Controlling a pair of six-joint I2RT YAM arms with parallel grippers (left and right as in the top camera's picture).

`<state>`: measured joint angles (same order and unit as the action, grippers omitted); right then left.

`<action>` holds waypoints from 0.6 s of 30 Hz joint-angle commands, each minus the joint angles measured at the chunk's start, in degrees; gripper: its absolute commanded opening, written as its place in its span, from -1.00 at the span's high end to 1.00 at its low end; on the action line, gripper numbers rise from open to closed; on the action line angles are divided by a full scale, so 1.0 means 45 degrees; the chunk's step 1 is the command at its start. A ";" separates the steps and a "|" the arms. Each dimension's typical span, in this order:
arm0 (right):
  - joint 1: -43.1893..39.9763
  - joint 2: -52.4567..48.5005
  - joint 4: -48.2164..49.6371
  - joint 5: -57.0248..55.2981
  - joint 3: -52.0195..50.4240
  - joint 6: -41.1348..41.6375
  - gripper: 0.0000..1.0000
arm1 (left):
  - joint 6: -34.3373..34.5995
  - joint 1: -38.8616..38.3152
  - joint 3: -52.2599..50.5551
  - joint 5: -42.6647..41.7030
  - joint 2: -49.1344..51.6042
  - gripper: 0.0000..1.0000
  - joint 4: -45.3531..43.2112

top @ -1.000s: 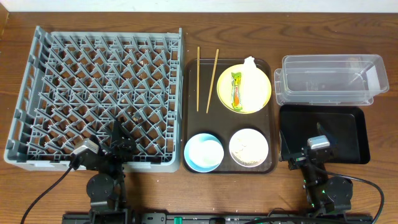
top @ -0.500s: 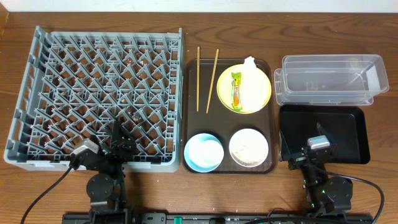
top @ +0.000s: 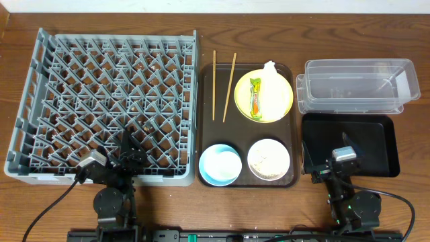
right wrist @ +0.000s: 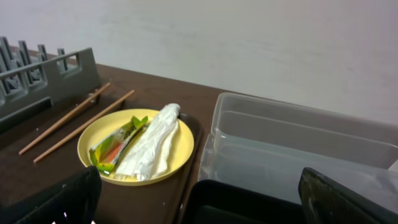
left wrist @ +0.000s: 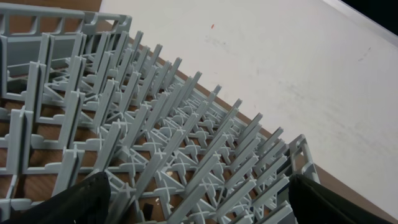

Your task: Sort waste into correct bins and load items into the dishwasher

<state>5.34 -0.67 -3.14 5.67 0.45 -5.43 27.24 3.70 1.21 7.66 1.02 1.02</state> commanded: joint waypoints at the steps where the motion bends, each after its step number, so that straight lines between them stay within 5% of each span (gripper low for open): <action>1: -0.0151 0.0063 0.0272 -0.0068 -0.0029 0.0005 -0.98 | 0.0282 0.0053 -0.0219 0.0262 0.0019 -0.86 0.0515; 13: -0.0146 0.0063 0.1613 0.2458 0.0005 0.0393 -0.98 | 0.0301 0.0053 -0.0097 -0.2225 0.0019 -0.86 -0.0500; 18: -0.0151 -0.0102 0.1549 0.2254 0.1035 0.0976 -0.99 | 0.0175 0.0053 0.1710 -0.2574 0.0602 -0.86 0.0005</action>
<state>5.34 -0.75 3.68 14.44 1.21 -3.46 28.49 3.70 2.57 -0.99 1.98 0.58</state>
